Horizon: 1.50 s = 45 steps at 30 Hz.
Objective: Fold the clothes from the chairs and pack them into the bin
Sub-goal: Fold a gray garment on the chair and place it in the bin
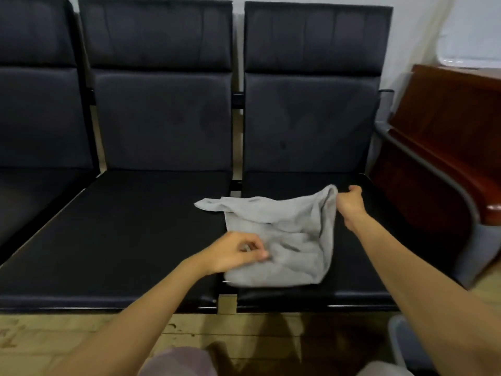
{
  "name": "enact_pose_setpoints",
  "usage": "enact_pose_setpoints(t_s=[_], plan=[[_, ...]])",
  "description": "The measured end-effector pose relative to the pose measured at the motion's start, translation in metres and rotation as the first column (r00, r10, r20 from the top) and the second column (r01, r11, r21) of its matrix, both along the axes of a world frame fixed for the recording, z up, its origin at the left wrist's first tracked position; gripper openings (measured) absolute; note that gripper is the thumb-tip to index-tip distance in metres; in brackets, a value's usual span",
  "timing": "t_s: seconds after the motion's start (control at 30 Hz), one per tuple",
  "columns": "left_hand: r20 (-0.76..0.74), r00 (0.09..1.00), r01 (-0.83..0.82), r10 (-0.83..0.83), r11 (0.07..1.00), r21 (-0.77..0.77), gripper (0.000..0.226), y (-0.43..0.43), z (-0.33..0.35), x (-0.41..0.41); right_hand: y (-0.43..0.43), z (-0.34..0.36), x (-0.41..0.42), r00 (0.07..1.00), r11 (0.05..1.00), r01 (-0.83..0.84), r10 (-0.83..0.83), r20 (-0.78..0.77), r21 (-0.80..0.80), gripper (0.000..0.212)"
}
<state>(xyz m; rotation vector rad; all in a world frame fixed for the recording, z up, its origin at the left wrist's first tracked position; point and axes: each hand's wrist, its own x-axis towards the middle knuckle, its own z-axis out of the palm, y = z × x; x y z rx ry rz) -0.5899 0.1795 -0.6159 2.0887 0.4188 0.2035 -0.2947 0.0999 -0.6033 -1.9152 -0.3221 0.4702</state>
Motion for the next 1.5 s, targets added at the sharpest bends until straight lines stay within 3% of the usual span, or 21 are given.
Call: enact_pose_setpoints(t_s=[0.03, 0.1, 0.13, 0.2, 0.3, 0.37, 0.43, 0.5, 0.57, 0.6, 0.67, 0.73, 0.77, 0.83, 0.9, 1.03, 1.13, 1.23, 1.3, 1.4, 1.5], plan=[[-0.058, 0.997, 0.045, -0.053, 0.992, -0.119, 0.018, -0.008, -0.001, 0.008, -0.011, -0.006, 0.004, 0.998, 0.997, 0.005, 0.000, 0.058, -0.079, 0.057], [-0.060, 0.998, -0.042, 0.029, 0.972, -0.231, 0.019, -0.018, -0.009, 0.025, -0.024, -0.020, 0.002, 0.979, 0.972, -0.046, 0.090, 0.183, -0.229, 0.053], [-0.053, 0.990, -0.137, 0.130, 0.975, -0.176, 0.018, -0.019, -0.016, 0.033, -0.028, -0.028, -0.001, 0.957, 0.944, -0.103, 0.180, 0.229, -0.313, 0.047], [-0.113, 0.964, -0.227, 0.240, 0.967, 0.116, 0.022, -0.018, -0.031, 0.048, -0.037, -0.045, -0.011, 0.891, 0.866, -0.229, 0.371, 0.263, -0.445, 0.037], [-0.362, 0.909, -0.008, 0.208, 0.875, 0.484, 0.047, -0.022, -0.046, 0.062, -0.051, -0.069, -0.027, 0.775, 0.732, -0.431, 0.600, 0.199, -0.528, 0.054], [-0.399, 0.882, 0.013, 0.253, 0.831, 0.556, 0.046, -0.025, -0.046, 0.068, -0.056, -0.079, -0.031, 0.723, 0.688, -0.451, 0.656, 0.219, -0.569, 0.069], [-0.393, 0.891, -0.004, 0.226, 0.870, 0.493, 0.038, -0.028, -0.040, 0.073, -0.060, -0.084, -0.028, 0.748, 0.725, -0.461, 0.628, 0.217, -0.512, 0.069], [-0.392, 0.916, -0.022, 0.090, 0.984, 0.175, 0.035, -0.034, -0.032, 0.075, -0.066, -0.088, -0.023, 0.784, 0.777, -0.466, 0.585, 0.210, -0.424, 0.060], [-0.325, 0.946, -0.057, -0.014, 0.976, -0.209, 0.029, -0.042, -0.026, 0.075, -0.074, -0.093, -0.019, 0.802, 0.821, -0.434, 0.540, 0.255, -0.372, 0.051], [-0.260, 0.965, -0.081, 0.025, 0.975, -0.208, 0.024, -0.043, -0.027, 0.075, -0.078, -0.092, -0.018, 0.806, 0.835, -0.415, 0.522, 0.280, -0.363, 0.048], [-0.194, 0.961, -0.183, 0.198, 0.979, 0.094, 0.022, -0.033, -0.036, 0.074, -0.084, -0.088, -0.017, 0.811, 0.844, -0.390, 0.504, 0.296, -0.369, 0.048], [-0.224, 0.933, -0.168, 0.282, 0.891, 0.422, 0.041, -0.022, -0.050, 0.072, -0.090, -0.081, -0.015, 0.820, 0.838, -0.406, 0.510, 0.261, -0.364, 0.052], [-0.265, 0.920, -0.131, 0.289, 0.863, 0.488, 0.049, -0.020, -0.056, 0.071, -0.092, -0.078, -0.015, 0.823, 0.834, -0.422, 0.517, 0.236, -0.355, 0.053], [-0.305, 0.900, -0.119, 0.311, 0.849, 0.515, 0.054, -0.023, -0.061, 0.072, -0.093, -0.074, -0.017, 0.842, 0.842, -0.415, 0.499, 0.206, -0.344, 0.053], [-0.237, 0.899, -0.175, 0.368, 0.799, 0.575, 0.050, -0.026, -0.063, 0.074, -0.092, -0.074, -0.021, 0.863, 0.870, -0.340, 0.439, 0.249, -0.356, 0.049], [-0.105, 0.788, -0.336, 0.607, 0.566, 0.753, 0.044, -0.013, -0.058, 0.067, -0.086, -0.080, -0.029, 0.790, 0.848, -0.162, 0.418, 0.448, -0.505, 0.044], [-0.231, 0.739, -0.291, 0.632, 0.610, 0.737, 0.033, 0.000, -0.059, 0.054, -0.079, -0.077, -0.032, 0.768, 0.863, -0.095, 0.381, 0.514, -0.496, 0.041], [-0.121, 0.806, -0.314, 0.580, 0.592, 0.742, 0.019, 0.000, -0.061, 0.050, -0.070, -0.073, -0.034, 0.746, 0.856, -0.125, 0.414, 0.522, -0.501, 0.026], [-0.015, 0.825, -0.392, 0.565, 0.590, 0.706, 0.014, -0.003, -0.057, 0.049, -0.067, -0.067, -0.038, 0.814, 0.911, -0.184, 0.352, 0.462, -0.370, 0.021], [0.074, 0.812, -0.516, 0.578, 0.654, 0.554, 0.009, -0.010, -0.049, 0.053, -0.068, -0.045, -0.039, 0.966, 0.987, -0.158, 0.155, 0.205, 0.002, 0.022], [0.073, 0.753, -0.636, 0.654, 0.694, 0.339, 0.016, -0.009, -0.031, 0.058, -0.064, -0.013, -0.028, 0.992, 0.979, -0.119, 0.111, 0.057, 0.163, 0.022]])
